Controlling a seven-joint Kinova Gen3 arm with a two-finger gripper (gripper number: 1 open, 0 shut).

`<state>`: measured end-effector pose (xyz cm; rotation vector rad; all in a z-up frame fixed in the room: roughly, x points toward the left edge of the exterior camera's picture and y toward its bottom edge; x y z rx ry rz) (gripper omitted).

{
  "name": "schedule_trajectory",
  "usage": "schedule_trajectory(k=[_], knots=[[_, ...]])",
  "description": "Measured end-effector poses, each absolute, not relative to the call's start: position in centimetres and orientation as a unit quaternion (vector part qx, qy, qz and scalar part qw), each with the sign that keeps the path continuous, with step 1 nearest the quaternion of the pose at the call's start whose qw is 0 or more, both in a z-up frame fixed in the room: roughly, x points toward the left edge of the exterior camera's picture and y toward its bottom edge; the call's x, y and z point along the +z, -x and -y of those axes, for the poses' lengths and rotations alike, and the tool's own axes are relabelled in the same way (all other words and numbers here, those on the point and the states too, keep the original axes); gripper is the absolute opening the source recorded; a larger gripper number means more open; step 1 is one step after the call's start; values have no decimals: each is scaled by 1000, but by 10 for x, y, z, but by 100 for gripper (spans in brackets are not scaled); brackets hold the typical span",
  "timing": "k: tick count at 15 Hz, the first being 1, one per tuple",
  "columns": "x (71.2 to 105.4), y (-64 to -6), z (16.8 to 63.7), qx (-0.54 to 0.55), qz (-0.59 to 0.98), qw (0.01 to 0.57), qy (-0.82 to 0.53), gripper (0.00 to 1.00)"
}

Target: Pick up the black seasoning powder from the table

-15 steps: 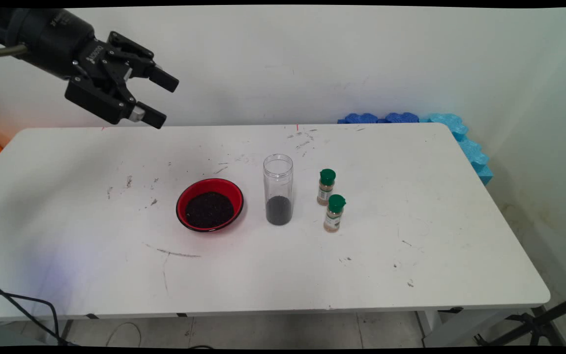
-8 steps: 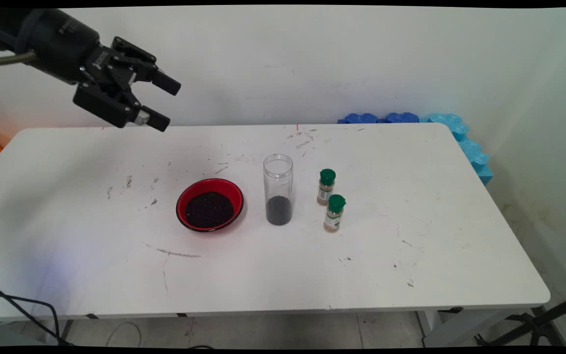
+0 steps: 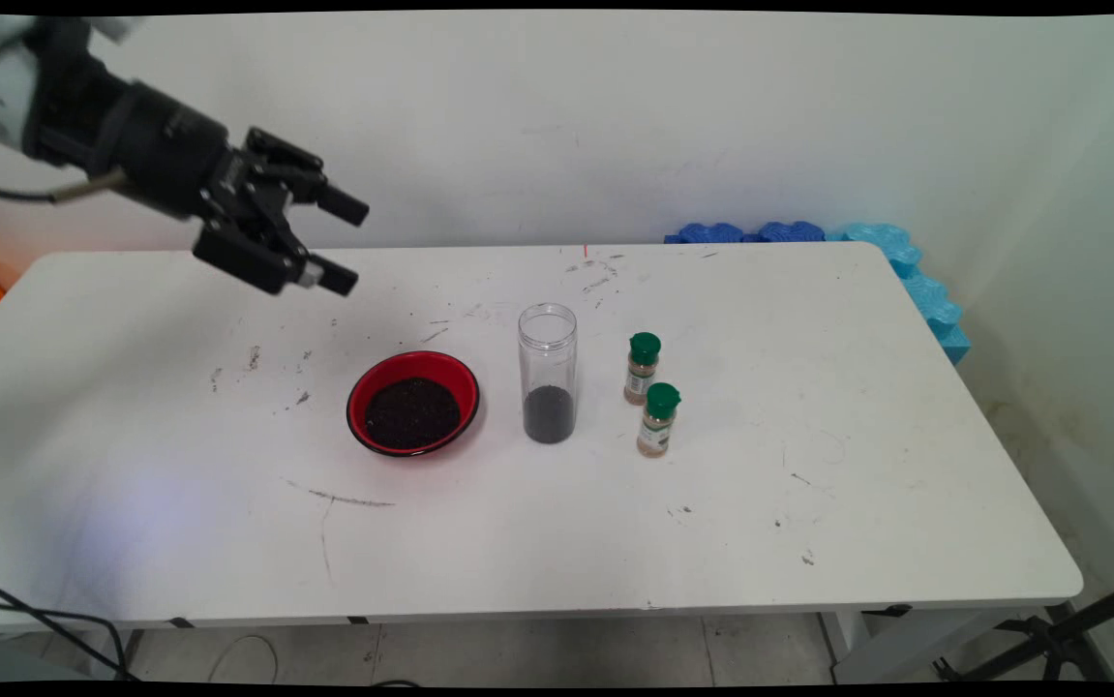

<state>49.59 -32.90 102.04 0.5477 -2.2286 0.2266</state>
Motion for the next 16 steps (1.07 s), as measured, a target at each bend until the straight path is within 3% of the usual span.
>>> schedule_trajectory(k=[16], knots=[[872,-456,373,103,878,401,-241,100]])
